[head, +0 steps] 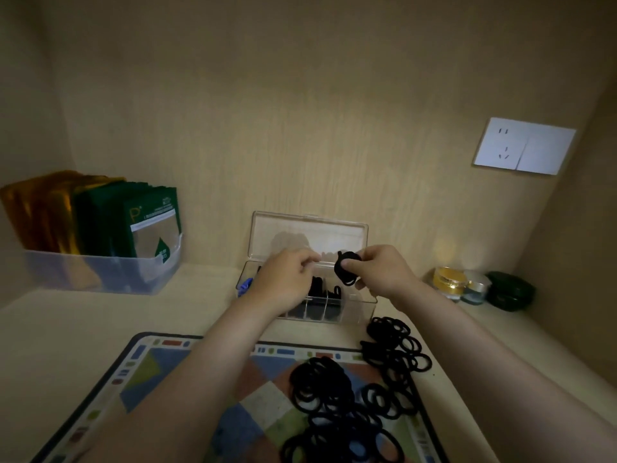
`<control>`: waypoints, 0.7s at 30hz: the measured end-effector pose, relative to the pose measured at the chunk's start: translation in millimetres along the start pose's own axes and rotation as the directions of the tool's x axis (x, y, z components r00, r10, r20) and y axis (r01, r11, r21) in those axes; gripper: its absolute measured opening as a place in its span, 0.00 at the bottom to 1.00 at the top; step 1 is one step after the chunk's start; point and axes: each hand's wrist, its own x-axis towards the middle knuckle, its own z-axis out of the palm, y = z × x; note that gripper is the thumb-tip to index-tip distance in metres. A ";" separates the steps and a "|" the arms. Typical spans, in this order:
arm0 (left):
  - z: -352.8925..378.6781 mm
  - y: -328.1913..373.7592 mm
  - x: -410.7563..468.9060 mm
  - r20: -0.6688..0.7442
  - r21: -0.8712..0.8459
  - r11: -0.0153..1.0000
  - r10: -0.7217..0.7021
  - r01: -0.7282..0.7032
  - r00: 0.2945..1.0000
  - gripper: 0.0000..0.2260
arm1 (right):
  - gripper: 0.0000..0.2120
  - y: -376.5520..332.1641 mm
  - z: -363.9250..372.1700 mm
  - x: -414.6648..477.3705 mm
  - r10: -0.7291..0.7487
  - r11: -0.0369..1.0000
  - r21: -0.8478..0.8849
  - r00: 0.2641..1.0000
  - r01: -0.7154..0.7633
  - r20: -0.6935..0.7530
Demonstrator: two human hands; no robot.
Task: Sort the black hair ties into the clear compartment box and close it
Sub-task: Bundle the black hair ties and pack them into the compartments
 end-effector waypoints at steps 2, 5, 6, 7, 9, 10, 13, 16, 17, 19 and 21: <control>6.6 -7.7 7.1 0.015 0.102 0.994 0.029 -0.030 0.999 0.14 | 0.09 -1.3 9.1 14.0 0.000 0.997 -0.083 1.000 0.000 0.005; 14.7 -16.6 9.4 0.038 0.227 0.971 0.063 -0.070 0.997 0.18 | 0.09 -1.9 21.8 27.7 -0.014 0.980 -0.199 0.999 0.019 0.030; 16.0 -19.4 9.5 0.054 0.242 0.966 0.080 -0.091 0.995 0.19 | 0.10 -1.5 24.6 31.0 -0.021 0.970 -0.241 0.999 0.028 0.034; 17.0 -21.9 10.2 0.076 0.253 0.961 0.091 -0.107 0.993 0.20 | 0.10 -1.4 26.4 33.3 -0.024 0.958 -0.286 0.999 0.033 0.036; 18.3 -25.8 10.5 0.103 0.286 0.950 0.097 -0.123 0.990 0.20 | 0.11 -1.7 28.6 36.7 -0.023 0.917 -0.396 0.999 0.037 0.040; 18.9 -27.1 10.7 0.108 0.302 0.945 0.099 -0.127 0.989 0.20 | 0.11 -2.1 29.2 38.2 -0.018 0.889 -0.456 0.999 0.037 0.045; 21.2 -29.5 11.6 0.115 0.330 0.934 0.104 -0.137 0.988 0.20 | 0.10 -4.9 31.8 40.9 0.015 0.795 -0.606 0.999 0.020 0.053; 23.1 -30.7 11.2 0.129 0.339 0.929 0.111 -0.150 0.985 0.22 | 0.10 -9.8 35.9 44.2 0.027 0.730 -0.684 0.999 0.001 0.031; 23.2 -30.9 11.0 0.137 0.339 0.927 0.116 -0.157 0.984 0.22 | 0.10 -11.5 38.2 44.7 0.022 0.697 -0.717 1.000 0.001 0.022; 22.9 -30.7 9.5 0.157 0.342 0.924 0.123 -0.171 0.980 0.22 | 0.09 -13.0 44.8 44.8 0.002 0.592 -0.805 1.000 0.020 0.027; 21.5 -30.2 8.3 0.179 0.349 0.920 0.122 -0.179 0.976 0.22 | 0.06 -12.1 53.2 43.6 -0.013 0.484 -0.873 0.998 0.063 0.064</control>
